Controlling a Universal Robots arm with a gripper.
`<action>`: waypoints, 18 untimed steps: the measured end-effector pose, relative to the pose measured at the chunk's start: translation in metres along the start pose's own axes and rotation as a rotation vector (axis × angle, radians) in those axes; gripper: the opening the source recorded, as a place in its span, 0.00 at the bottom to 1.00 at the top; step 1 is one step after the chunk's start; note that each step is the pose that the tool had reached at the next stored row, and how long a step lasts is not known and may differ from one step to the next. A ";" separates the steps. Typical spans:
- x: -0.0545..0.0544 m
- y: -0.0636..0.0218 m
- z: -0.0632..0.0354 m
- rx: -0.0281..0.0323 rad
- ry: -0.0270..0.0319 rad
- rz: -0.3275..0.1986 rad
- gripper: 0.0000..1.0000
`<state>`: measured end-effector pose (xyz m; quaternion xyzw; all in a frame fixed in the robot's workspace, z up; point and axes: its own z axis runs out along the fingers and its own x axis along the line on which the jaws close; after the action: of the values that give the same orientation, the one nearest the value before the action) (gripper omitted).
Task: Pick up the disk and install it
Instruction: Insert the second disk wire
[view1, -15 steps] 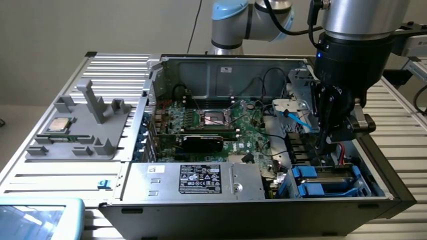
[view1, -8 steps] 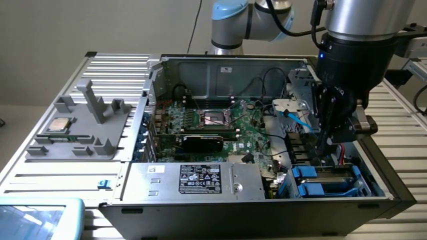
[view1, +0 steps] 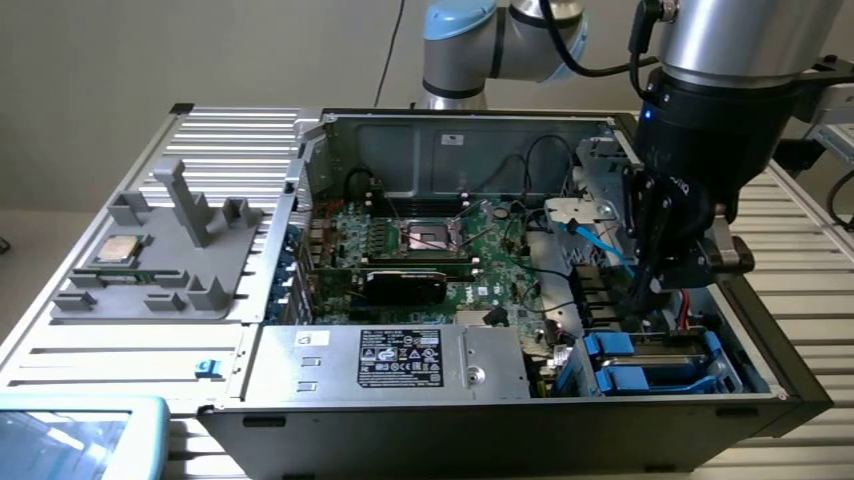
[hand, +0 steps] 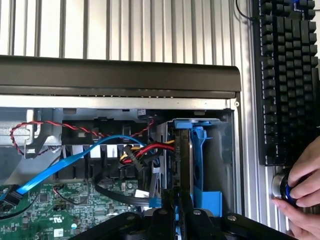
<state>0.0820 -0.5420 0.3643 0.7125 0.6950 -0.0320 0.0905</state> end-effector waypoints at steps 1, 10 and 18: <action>0.000 0.0000 0.0006 0.0011 0.0072 0.002 0.16; -0.002 0.0012 0.0023 0.0176 0.0358 0.008 0.16; -0.002 0.0027 0.0054 0.0319 0.0604 0.022 0.16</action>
<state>0.0850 -0.5448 0.3596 0.7222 0.6889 -0.0206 0.0585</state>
